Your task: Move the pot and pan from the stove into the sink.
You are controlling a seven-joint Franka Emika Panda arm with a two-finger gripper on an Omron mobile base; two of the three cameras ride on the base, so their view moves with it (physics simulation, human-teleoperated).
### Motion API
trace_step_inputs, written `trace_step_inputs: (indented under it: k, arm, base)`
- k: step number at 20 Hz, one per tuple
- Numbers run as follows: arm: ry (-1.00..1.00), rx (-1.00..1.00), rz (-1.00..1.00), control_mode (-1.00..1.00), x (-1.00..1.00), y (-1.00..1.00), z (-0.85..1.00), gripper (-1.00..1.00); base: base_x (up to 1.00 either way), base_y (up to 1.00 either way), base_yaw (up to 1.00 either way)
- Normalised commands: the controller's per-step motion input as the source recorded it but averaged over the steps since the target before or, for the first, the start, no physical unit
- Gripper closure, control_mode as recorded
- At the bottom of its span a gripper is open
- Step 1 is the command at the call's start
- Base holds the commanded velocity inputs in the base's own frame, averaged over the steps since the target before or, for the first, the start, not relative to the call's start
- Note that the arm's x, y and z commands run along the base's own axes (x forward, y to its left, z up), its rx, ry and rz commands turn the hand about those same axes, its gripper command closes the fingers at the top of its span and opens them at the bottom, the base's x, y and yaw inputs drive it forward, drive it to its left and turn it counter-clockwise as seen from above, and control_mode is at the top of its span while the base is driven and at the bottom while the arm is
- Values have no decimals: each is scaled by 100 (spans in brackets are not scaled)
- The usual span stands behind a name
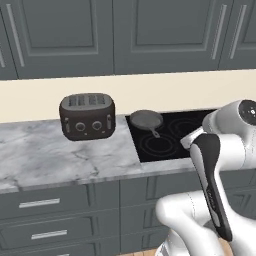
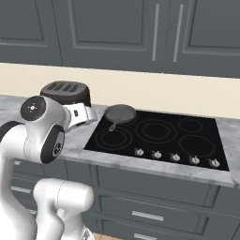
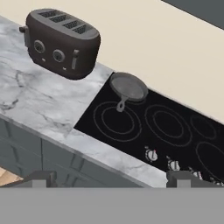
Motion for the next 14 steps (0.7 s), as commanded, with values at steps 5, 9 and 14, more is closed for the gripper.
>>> trace_step_inputs:
  k: [5,9,14]
  arm:
    - [0,0,-24,-100,23,19,-4,-100]
    - [0,1,-22,-100,21,8,-5,-100]
    - [-2,4,-4,-100,2,0,0,-100]
  base:
    - [0,0,0]
    - [0,0,0]
    - [0,0,0]
